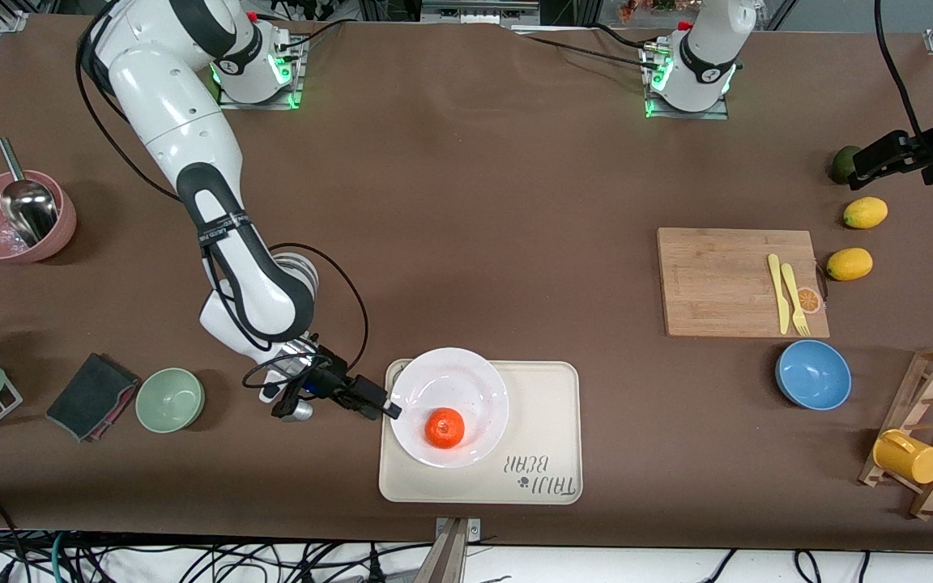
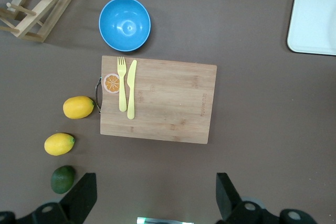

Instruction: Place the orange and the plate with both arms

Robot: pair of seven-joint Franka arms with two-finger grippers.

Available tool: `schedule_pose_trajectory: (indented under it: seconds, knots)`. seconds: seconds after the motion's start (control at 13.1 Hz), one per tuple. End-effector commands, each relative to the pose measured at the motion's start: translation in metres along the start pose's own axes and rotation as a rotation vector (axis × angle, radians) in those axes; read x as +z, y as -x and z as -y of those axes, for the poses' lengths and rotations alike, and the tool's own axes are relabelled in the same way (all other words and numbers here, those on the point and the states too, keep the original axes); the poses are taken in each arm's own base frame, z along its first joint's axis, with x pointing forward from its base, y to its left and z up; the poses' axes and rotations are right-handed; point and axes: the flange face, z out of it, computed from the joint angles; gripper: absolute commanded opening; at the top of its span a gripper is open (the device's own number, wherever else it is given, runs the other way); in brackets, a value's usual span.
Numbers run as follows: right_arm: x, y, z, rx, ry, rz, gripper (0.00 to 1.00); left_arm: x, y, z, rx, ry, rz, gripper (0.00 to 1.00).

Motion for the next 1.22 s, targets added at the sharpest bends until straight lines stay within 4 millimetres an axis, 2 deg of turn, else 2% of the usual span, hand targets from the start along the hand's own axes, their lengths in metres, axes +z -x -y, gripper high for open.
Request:
schedule_pose_trajectory:
  seconds: [0.0, 0.23, 0.38, 0.53, 0.61, 0.69, 0.76, 0.91, 1.14]
  knots:
    - [-0.021, 0.005, 0.014, -0.051, 0.035, 0.032, 1.00, -0.005, -0.001, 0.000, -0.001, 0.021, -0.003, 1.00]
    - [-0.050, 0.005, 0.019, -0.158, 0.079, 0.119, 1.00, -0.005, -0.001, -0.001, 0.000, 0.021, -0.002, 1.00]
    - [-0.069, -0.012, 0.017, -0.207, 0.107, 0.189, 1.00, -0.005, -0.001, -0.002, 0.003, 0.021, -0.003, 1.00]
    - [-0.090, -0.028, 0.024, -0.289, 0.202, 0.316, 1.00, -0.005, -0.001, -0.002, 0.003, 0.020, -0.002, 1.00]
    - [-0.102, -0.039, 0.037, -0.333, 0.248, 0.376, 1.00, -0.005, -0.001, -0.002, 0.003, 0.020, -0.002, 1.00]
    - [-0.112, -0.046, 0.039, -0.350, 0.283, 0.439, 1.00, -0.005, -0.001, -0.002, 0.003, 0.021, -0.003, 1.00]
    - [-0.126, -0.052, 0.048, -0.348, 0.301, 0.495, 1.00, -0.005, -0.001, -0.002, 0.003, 0.020, -0.002, 1.00]
    - [-0.149, -0.055, 0.044, -0.353, 0.406, 0.624, 1.00, -0.005, -0.001, -0.003, 0.005, 0.020, -0.002, 1.00]
    - [-0.182, -0.053, 0.085, -0.336, 0.614, 0.739, 1.00, -0.005, -0.001, -0.004, 0.007, 0.022, -0.003, 1.00]
